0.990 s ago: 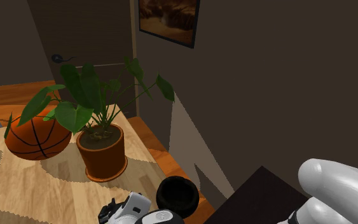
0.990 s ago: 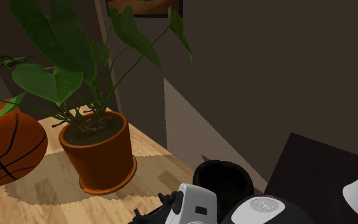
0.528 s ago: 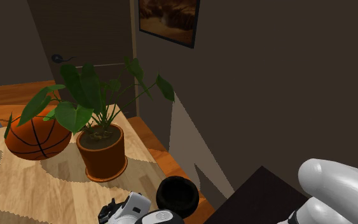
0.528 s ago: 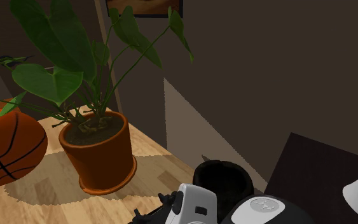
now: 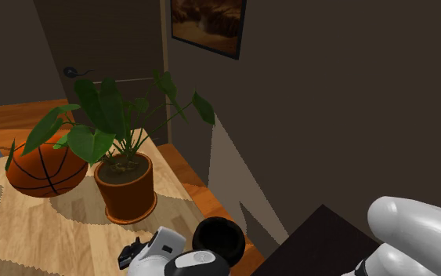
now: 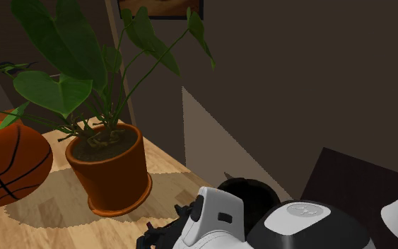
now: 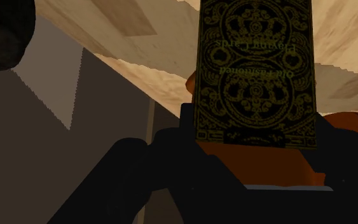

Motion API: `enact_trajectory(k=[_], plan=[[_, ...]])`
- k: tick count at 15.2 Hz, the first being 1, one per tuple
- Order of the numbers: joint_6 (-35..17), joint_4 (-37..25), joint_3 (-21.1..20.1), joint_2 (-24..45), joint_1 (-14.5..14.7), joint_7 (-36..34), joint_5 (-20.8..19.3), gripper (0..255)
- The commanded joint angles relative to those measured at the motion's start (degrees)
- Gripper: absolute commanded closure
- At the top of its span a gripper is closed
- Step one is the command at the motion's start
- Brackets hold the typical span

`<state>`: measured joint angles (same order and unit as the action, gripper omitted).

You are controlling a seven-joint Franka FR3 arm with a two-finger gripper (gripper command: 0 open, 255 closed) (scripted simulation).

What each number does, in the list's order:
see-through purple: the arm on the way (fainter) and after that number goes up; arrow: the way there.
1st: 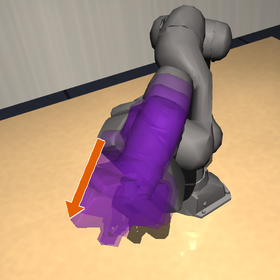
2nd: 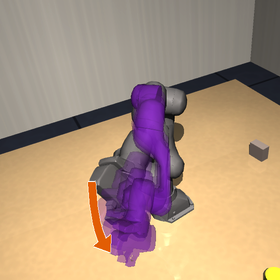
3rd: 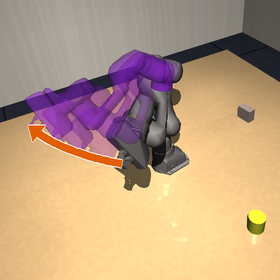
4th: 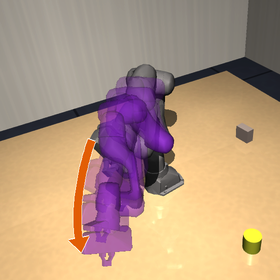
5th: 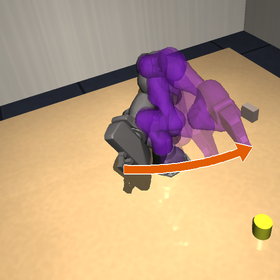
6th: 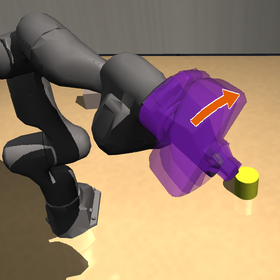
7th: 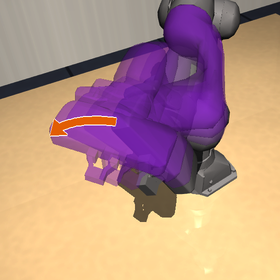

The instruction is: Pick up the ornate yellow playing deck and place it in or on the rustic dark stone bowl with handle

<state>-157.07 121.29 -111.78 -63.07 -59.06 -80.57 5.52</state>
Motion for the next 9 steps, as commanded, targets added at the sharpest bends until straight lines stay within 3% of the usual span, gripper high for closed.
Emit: enact_trajectory(k=[1, 9], plan=[[0.6, 0.4, 1.1, 0.9, 0.8, 0.6, -0.3, 255], [3.3, 1.1, 5.3, 4.2, 3.4, 3.1, -1.7, 255]])
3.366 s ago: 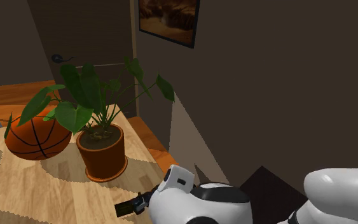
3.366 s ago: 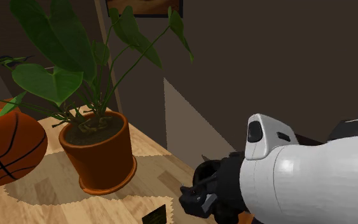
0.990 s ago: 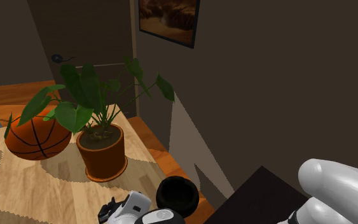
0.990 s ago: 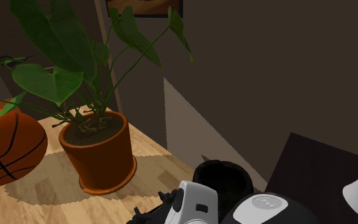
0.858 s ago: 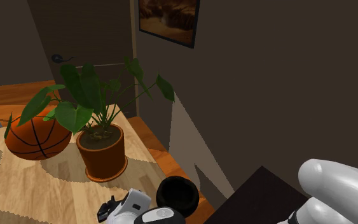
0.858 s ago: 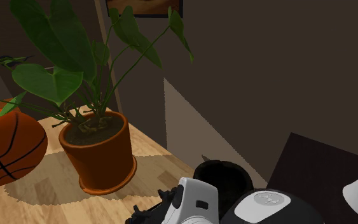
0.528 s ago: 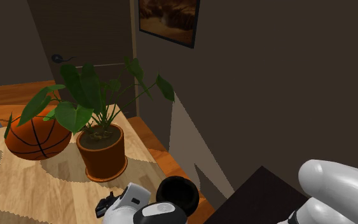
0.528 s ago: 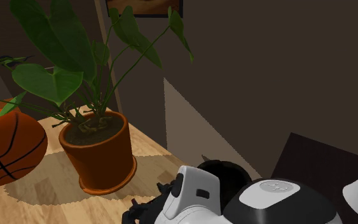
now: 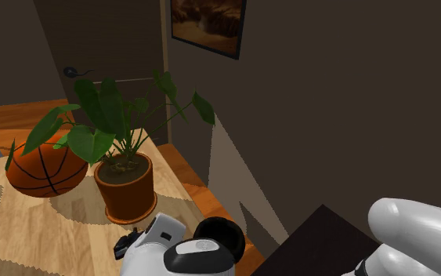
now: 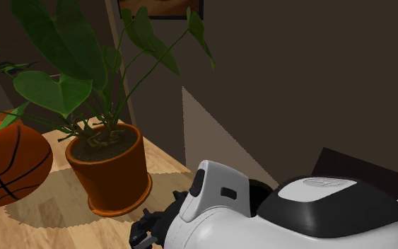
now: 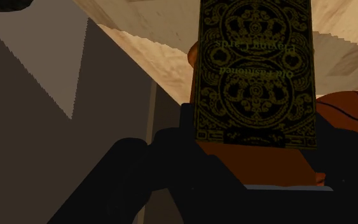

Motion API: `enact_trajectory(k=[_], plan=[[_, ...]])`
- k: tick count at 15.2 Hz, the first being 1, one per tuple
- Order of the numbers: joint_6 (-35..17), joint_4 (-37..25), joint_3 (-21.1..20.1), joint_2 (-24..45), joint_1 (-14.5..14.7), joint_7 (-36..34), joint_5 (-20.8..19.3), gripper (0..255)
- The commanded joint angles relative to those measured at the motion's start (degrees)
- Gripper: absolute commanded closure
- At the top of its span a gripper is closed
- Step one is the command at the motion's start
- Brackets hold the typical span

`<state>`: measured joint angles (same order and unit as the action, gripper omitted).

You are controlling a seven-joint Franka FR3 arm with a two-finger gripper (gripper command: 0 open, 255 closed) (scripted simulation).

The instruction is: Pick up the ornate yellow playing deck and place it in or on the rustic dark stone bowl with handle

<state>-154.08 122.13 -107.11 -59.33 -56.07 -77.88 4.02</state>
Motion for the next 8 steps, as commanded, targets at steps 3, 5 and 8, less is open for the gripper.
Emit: enact_trajectory(k=[3, 5, 8], plan=[[1.4, 0.3, 2.3, 1.6, 1.4, 1.3, -0.7, 255], [2.1, 0.2, 3.4, 2.4, 2.0, 1.9, -1.1, 255], [3.3, 0.1, 5.0, 3.4, 3.0, 2.8, -1.6, 255]])
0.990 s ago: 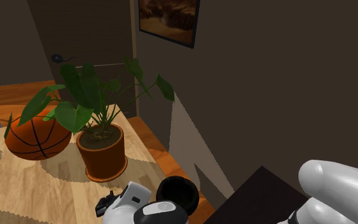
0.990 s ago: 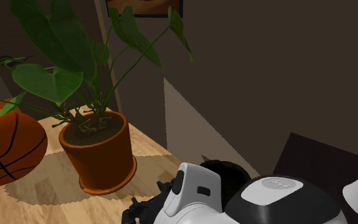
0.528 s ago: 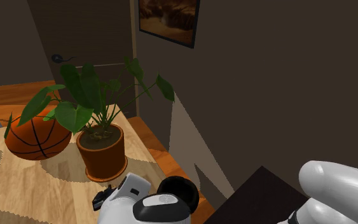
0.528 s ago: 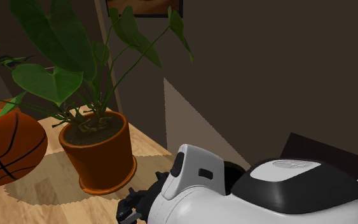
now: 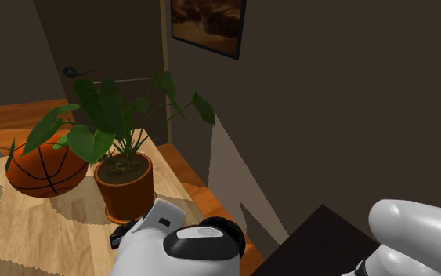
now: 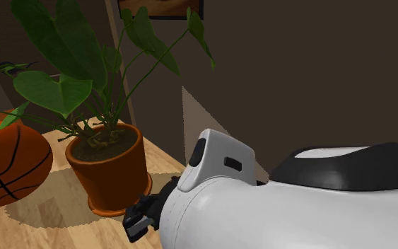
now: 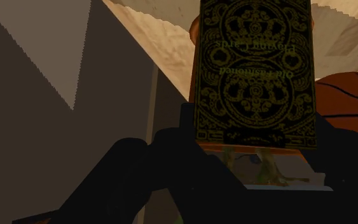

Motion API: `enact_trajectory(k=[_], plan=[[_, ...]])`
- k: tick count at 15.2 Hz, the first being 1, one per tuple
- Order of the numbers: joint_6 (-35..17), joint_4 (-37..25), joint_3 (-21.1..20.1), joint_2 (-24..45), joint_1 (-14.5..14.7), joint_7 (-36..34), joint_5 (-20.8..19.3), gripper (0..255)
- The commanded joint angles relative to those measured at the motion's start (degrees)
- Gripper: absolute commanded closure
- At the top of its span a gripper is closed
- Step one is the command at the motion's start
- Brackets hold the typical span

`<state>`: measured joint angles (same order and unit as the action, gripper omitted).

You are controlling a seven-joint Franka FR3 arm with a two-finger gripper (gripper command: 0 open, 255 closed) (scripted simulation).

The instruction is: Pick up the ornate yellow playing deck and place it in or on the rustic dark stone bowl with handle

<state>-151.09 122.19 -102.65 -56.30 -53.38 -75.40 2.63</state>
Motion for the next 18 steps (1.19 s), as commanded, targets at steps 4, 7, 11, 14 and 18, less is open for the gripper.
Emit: enact_trajectory(k=[4, 7, 11, 14, 18], plan=[[1.9, -0.3, 2.8, 1.7, 1.6, 1.6, -0.9, 255], [3.2, -0.6, 4.4, 2.7, 2.5, 2.5, -1.3, 255], [0.9, 7.4, 9.6, 4.1, 9.6, 3.1, -2.1, 255], [-1.0, 15.0, 15.1, 4.6, 16.8, 3.9, -2.5, 255], [-2.6, 24.5, 23.1, 4.1, 26.8, 5.6, -2.6, 255]])
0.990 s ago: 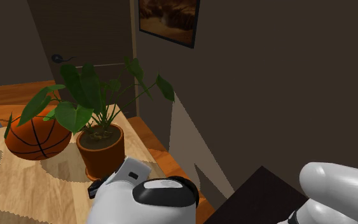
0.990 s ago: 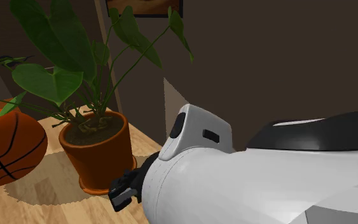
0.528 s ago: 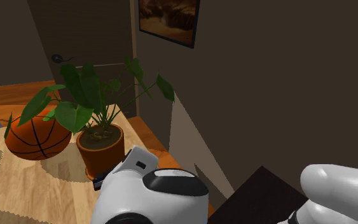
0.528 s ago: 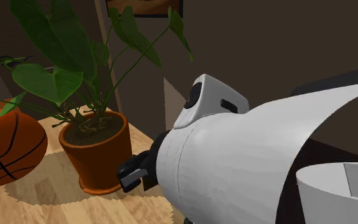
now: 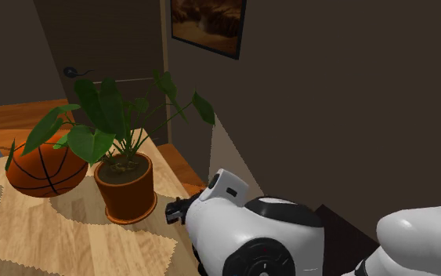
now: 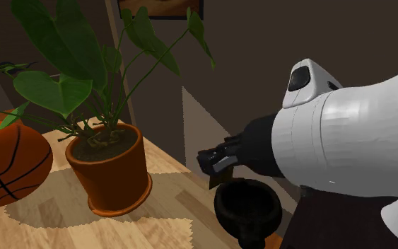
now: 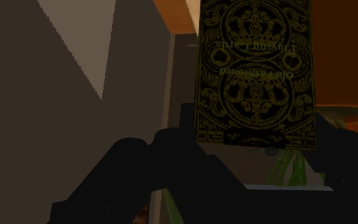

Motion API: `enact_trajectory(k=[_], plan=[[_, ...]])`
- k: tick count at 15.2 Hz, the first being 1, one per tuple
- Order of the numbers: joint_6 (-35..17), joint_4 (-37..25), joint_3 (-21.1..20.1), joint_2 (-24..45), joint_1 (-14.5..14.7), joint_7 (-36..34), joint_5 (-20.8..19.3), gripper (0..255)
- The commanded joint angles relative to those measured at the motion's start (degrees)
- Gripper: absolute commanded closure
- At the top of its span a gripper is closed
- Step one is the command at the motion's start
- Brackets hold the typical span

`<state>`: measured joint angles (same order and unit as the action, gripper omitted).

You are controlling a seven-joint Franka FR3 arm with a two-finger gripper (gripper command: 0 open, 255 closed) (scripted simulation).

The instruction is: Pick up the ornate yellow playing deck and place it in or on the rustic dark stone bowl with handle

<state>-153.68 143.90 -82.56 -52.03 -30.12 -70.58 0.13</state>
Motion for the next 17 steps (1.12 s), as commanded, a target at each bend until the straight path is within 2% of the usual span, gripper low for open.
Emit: enact_trajectory(k=[1, 3, 4, 17], plan=[[-0.3, 5.1, 5.0, -0.5, 6.1, 1.4, 0.0, 255], [-0.6, 9.6, 9.1, -1.6, 11.1, 2.7, 0.3, 255], [-0.6, 12.6, 12.0, -2.7, 14.7, 3.6, 0.4, 255], [-8.8, 14.8, -0.5, -1.7, 7.3, -3.3, 1.7, 255]])
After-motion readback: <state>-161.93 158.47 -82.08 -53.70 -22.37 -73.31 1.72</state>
